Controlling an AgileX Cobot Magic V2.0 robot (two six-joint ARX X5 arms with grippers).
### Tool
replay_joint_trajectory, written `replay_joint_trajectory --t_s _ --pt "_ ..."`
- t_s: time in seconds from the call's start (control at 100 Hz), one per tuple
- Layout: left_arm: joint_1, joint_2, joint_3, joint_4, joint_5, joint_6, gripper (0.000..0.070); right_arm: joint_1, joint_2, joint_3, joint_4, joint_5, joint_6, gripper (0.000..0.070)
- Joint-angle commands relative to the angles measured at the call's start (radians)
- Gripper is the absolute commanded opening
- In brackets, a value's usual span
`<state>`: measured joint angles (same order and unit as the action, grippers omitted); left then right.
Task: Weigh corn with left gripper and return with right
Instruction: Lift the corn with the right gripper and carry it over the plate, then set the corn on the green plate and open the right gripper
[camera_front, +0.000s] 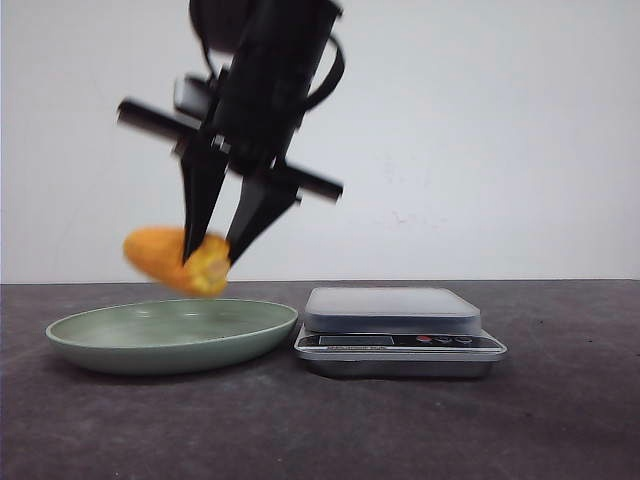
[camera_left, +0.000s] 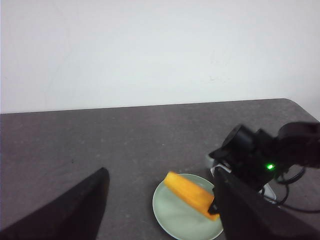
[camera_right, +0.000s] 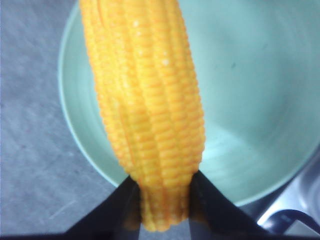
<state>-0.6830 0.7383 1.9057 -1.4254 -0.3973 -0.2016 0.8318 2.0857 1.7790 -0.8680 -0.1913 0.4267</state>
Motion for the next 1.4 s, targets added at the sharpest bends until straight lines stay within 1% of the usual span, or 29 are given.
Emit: replay_joint_trajectory --t_s 0.0,0.12,0.17,0.21,0.28,0.32,0.36,0.41,0.57,0.72,0.83,0.99,1.04,1.08,1.19,1.27,1.31,1.39 --pt "-0.006 0.006 0.019 -0.056 -0.005 -0.003 0.0389 0.015 0.021 0.020 0.006 -0.001 0.019 0.0000" --pt "-0.006 0.006 0.019 -0.056 -0.005 -0.012 0.0389 0.023 0.029 0.020 0.016 0.001 0.019 0.0002" --pt "-0.006 0.006 0.019 -0.056 -0.005 -0.014 0.0389 0.023 0.029 0.020 0.016 0.000 0.019 0.0034" --pt "-0.006 0.006 0.019 -0.056 -0.005 -0.014 0.0389 0.023 0.029 0.020 0.014 -0.002 0.019 0.0111" --pt "-0.006 0.006 0.019 -0.056 -0.005 -0.014 0.0389 0.023 0.029 0.020 0.001 -0.019 0.019 0.0310" --pt "-0.006 0.006 0.019 -0.056 -0.005 -0.015 0.0389 0.023 0.029 0.020 -0.007 -0.023 0.019 0.0407" --pt "-0.006 0.006 0.019 -0.056 -0.005 -0.019 0.0389 0.023 0.029 0.020 -0.013 -0.022 0.018 0.0462" --pt "-0.006 0.006 0.019 -0.056 -0.002 -0.022 0.0389 0.023 0.029 0.020 -0.016 -0.018 0.015 0.0485" --pt "-0.006 0.006 0.019 -0.056 -0.002 -0.025 0.0389 0.022 0.024 0.023 0.003 -0.016 0.007 0.0485" --pt "-0.006 0.005 0.019 -0.056 0.000 -0.025 0.0389 0.008 -0.005 0.080 -0.014 0.023 -0.008 0.0485" --pt "-0.006 0.005 0.019 -0.056 0.006 -0.028 0.0389 0.005 -0.055 0.159 -0.031 0.087 -0.057 0.0485" --pt "-0.006 0.005 0.019 -0.056 0.005 -0.027 0.0389 0.015 -0.154 0.283 -0.051 0.206 -0.143 0.0482" --pt "-0.006 0.005 0.019 -0.056 0.005 -0.028 0.0389 0.022 -0.195 0.309 -0.056 0.251 -0.164 0.0472" --pt "-0.006 0.005 0.019 -0.056 0.005 -0.028 0.0389 0.031 -0.232 0.314 -0.049 0.294 -0.170 0.0425" --pt "-0.006 0.006 0.019 -0.056 0.004 -0.044 0.0389 0.076 -0.346 0.314 -0.020 0.452 -0.186 0.0199" --pt "-0.006 0.006 0.016 -0.056 0.001 -0.063 0.0389 0.119 -0.426 0.314 0.000 0.528 -0.252 0.0072" --pt "-0.006 0.006 0.016 -0.056 0.001 -0.069 0.0389 0.143 -0.462 0.314 0.003 0.547 -0.294 0.0009" --pt "-0.006 0.006 0.015 -0.056 0.001 -0.076 0.0389 0.191 -0.533 0.314 -0.009 0.586 -0.366 0.0005"
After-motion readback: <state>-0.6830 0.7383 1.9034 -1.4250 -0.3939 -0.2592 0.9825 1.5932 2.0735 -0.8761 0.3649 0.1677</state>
